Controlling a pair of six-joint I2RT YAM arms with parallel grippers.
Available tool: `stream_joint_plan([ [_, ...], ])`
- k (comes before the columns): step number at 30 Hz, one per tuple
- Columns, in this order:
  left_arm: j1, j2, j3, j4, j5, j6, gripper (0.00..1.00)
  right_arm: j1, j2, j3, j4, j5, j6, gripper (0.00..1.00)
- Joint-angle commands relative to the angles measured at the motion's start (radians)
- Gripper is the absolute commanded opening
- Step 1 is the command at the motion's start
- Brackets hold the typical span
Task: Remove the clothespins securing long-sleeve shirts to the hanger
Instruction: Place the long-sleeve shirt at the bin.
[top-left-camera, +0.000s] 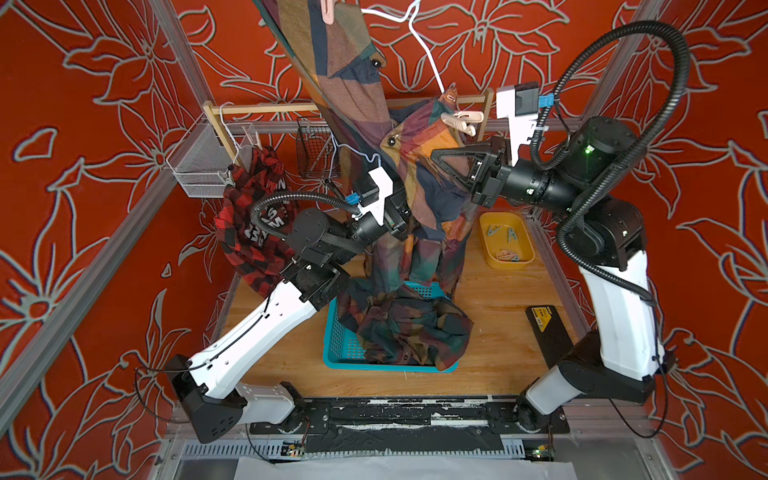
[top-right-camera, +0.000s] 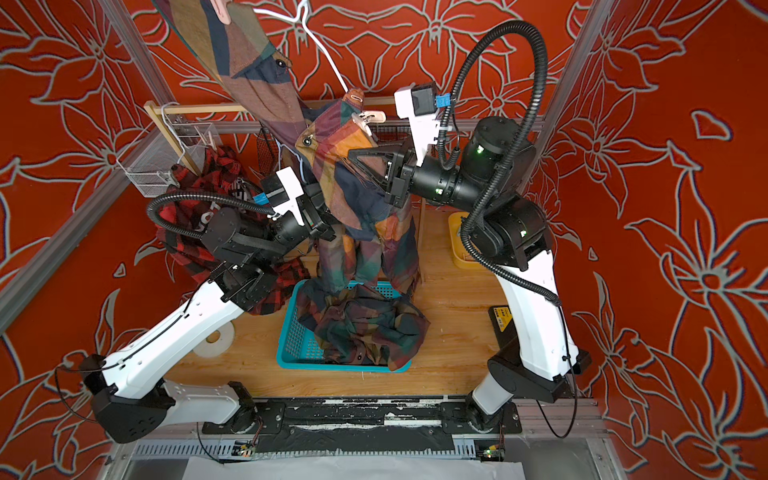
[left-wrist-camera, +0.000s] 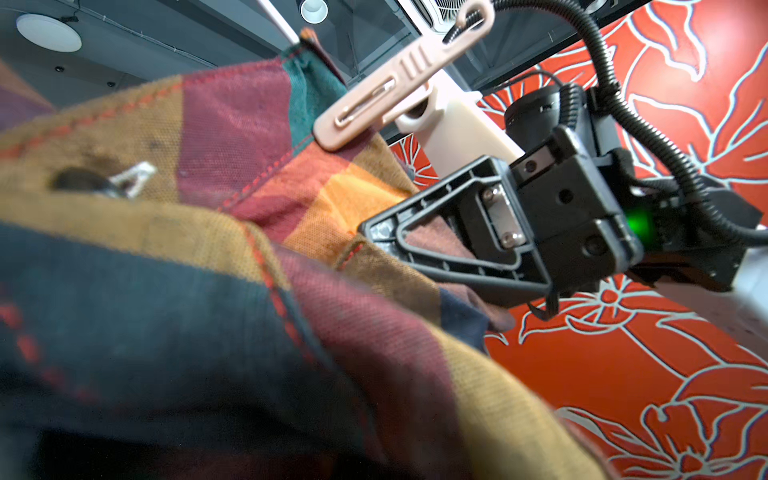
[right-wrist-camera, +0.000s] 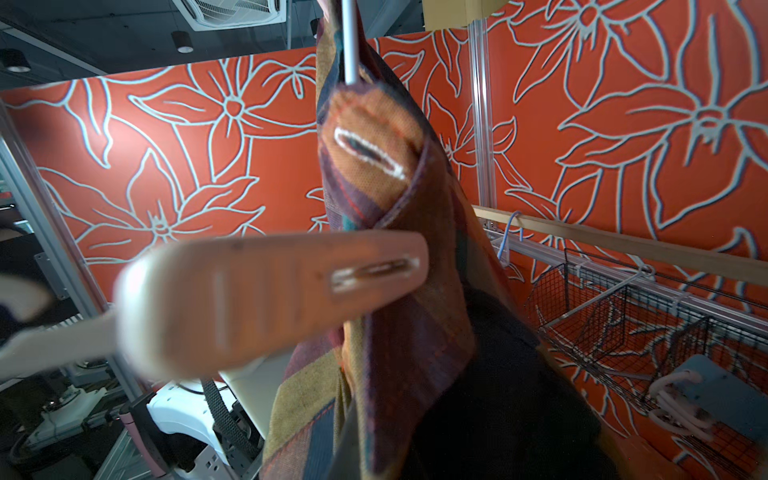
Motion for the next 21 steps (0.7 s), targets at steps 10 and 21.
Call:
stream_joint_plan([
  [10, -0.060, -0.214, -0.314, -0.033, -0.036, -0.050, 0.00, 0.015, -0.272, -0.587, 0.398, -0.025, 0.111, 0.00],
  [21, -0.068, -0.418, -0.664, -0.051, -0.206, -0.089, 0.00, 0.013, -0.458, -1.054, 0.458, 0.046, 0.121, 0.00],
])
